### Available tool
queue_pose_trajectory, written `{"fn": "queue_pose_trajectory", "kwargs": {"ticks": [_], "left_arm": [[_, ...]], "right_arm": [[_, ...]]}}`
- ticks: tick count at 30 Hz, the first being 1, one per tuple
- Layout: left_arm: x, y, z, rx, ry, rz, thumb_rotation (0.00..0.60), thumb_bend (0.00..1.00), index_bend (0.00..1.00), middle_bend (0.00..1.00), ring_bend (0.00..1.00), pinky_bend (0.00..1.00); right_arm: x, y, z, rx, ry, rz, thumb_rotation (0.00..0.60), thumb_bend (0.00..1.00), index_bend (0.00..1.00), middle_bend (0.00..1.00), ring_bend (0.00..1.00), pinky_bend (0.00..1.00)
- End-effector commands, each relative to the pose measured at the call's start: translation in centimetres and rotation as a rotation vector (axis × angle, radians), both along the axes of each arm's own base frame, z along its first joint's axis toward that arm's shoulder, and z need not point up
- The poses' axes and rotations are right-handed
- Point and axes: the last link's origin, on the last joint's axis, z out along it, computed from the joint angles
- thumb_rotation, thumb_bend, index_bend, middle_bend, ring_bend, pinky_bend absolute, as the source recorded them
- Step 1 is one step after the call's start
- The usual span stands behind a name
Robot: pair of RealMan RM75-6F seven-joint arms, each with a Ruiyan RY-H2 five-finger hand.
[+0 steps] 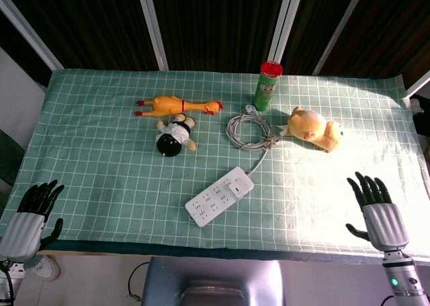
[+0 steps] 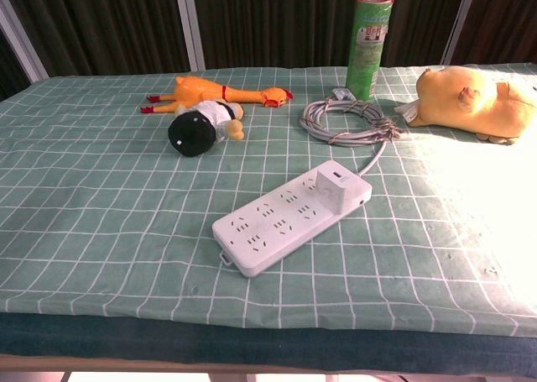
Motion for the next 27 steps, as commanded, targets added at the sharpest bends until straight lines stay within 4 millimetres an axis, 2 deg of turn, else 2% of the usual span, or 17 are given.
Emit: {"fn": "queue_pose_trajectory", "kwargs": {"ticks": [1,5,9,12,18,22,27], "left_arm": [[0.2,-0.2,-0.6,-0.042,0.005,-0.003,0.600,0.49,0.00,0.01,0.00,0.08],[1.4,-0.4,-2.2,-0.174,-0.036,-0.079,0.600,0.49,0.00,0.01,0.00,0.08],[2.9,-0.2,-4.9,-0.333,-0.042,-0.198,0.600,0.51,0.00,0.01,0.00,0.08],[5.1,0.9,-7.3,-0.434,-0.062,-0.284,0.600,0.52,0.00,0.02,0.00,0.08],[9.6,3.9,-11.7,-0.484,-0.141,-0.423,0.600,0.58,0.00,0.03,0.00,0.09],[12.0,4.8,-14.2,-0.513,-0.146,-0.465,0.600,0.61,0.00,0.05,0.02,0.09],[13.9,5.7,-16.9,-0.533,-0.124,-0.471,0.600,0.63,0.00,0.05,0.02,0.09]], "right_arm": [[0.0,0.0,-0.2,0.011,0.002,-0.002,0.600,0.16,0.00,0.00,0.00,0.00],[0.3,-0.2,-0.8,0.032,0.008,0.020,0.600,0.16,0.00,0.00,0.00,0.00],[1.0,-1.1,-2.2,0.090,-0.006,0.068,0.600,0.16,0.00,0.00,0.00,0.00],[2.7,-2.6,-4.0,0.151,0.014,0.141,0.600,0.16,0.00,0.00,0.00,0.00],[6.8,-4.9,-8.1,0.260,0.067,0.285,0.600,0.16,0.00,0.00,0.00,0.00],[9.2,-6.3,-10.2,0.305,0.086,0.333,0.600,0.16,0.00,0.00,0.00,0.00],[10.8,-7.9,-11.8,0.323,0.099,0.340,0.600,0.16,0.00,0.00,0.00,0.00]]}}
